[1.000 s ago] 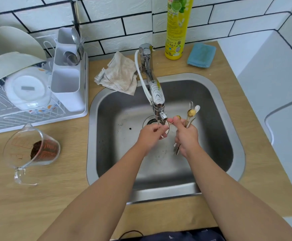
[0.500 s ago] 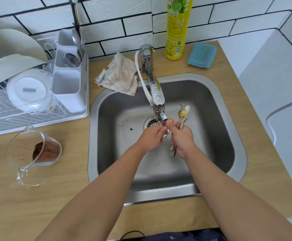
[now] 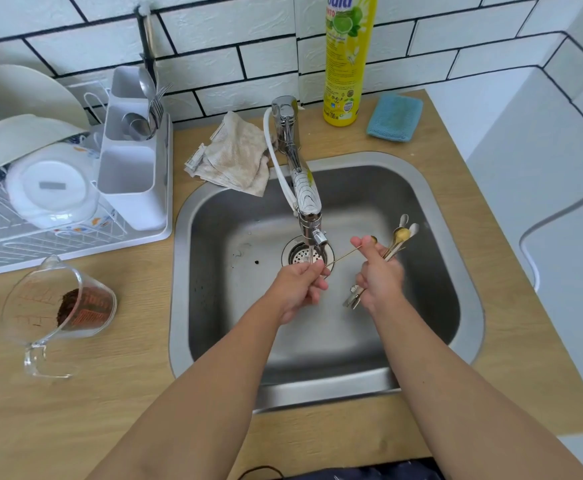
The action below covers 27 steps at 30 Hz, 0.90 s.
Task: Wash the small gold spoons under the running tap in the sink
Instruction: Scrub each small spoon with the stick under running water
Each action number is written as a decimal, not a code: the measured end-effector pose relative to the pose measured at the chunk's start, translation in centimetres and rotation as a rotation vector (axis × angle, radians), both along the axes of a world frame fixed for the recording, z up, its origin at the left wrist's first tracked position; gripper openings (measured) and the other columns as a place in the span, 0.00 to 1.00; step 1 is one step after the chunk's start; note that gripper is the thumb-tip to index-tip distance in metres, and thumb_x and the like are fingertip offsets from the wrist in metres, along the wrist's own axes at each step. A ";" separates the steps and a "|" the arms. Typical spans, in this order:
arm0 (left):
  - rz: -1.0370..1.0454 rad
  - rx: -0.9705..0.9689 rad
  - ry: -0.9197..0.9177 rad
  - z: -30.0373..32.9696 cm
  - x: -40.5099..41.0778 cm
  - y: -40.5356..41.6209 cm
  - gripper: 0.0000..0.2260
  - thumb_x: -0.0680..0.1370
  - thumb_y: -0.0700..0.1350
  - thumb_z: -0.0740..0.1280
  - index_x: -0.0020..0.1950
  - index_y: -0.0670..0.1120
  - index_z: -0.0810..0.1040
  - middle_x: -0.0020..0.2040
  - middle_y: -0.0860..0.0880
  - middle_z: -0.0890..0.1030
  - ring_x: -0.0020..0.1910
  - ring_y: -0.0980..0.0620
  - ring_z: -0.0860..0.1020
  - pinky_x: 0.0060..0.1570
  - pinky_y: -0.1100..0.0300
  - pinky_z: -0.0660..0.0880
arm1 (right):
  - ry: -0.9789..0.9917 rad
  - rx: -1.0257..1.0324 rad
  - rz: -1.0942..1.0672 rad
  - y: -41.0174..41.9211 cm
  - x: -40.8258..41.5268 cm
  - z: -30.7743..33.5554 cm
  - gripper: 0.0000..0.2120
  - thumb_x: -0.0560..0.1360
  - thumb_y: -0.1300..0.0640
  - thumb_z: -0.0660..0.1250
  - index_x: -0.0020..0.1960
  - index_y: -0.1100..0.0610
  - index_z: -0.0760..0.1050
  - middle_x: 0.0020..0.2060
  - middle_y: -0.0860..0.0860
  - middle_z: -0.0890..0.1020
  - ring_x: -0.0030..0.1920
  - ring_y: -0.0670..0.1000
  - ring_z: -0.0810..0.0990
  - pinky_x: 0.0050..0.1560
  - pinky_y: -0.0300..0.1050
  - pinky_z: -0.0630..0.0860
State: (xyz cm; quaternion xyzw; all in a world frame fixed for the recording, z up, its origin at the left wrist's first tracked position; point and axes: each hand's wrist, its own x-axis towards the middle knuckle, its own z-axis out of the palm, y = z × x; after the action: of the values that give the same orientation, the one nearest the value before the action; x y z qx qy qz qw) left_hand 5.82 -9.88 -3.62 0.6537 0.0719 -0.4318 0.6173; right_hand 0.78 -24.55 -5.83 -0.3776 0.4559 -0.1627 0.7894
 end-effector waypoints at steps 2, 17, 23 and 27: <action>0.030 0.028 -0.027 -0.4 -0.4 -0.1 0.13 0.83 0.51 0.63 0.50 0.41 0.79 0.27 0.51 0.72 0.21 0.56 0.64 0.24 0.64 0.63 | 0.018 0.003 -0.012 0.2 0.1 -0.1 0.07 0.80 0.54 0.71 0.46 0.53 0.74 0.48 0.51 0.89 0.18 0.43 0.55 0.19 0.36 0.55; 0.273 0.101 -0.012 -0.8 -2.4 -1.3 0.18 0.82 0.59 0.58 0.37 0.51 0.68 0.24 0.53 0.62 0.20 0.55 0.57 0.22 0.66 0.53 | 0.035 0.019 -0.018 0.3 0.1 0.2 0.08 0.81 0.54 0.70 0.45 0.52 0.73 0.48 0.50 0.89 0.18 0.43 0.55 0.19 0.36 0.56; 0.088 -0.007 -0.229 -0.8 -2.0 -0.7 0.10 0.85 0.42 0.58 0.64 0.50 0.73 0.39 0.49 0.76 0.29 0.56 0.71 0.34 0.60 0.73 | 0.045 0.012 -0.047 0.3 0.0 0.1 0.10 0.81 0.53 0.70 0.44 0.52 0.72 0.49 0.49 0.89 0.18 0.43 0.55 0.19 0.36 0.56; -0.025 0.092 -0.458 -1.2 -2.0 0.3 0.09 0.83 0.40 0.60 0.60 0.51 0.76 0.42 0.50 0.78 0.32 0.58 0.74 0.40 0.62 0.76 | 0.052 0.005 -0.009 0.4 0.1 0.1 0.08 0.80 0.53 0.71 0.47 0.53 0.74 0.49 0.49 0.89 0.18 0.43 0.55 0.20 0.36 0.56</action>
State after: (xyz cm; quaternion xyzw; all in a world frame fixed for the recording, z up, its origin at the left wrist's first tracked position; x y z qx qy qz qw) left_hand 3.83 -9.54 -4.85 0.7629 -0.0585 -0.2761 0.5817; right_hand 0.87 -24.12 -5.71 -0.3775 0.4783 -0.1551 0.7776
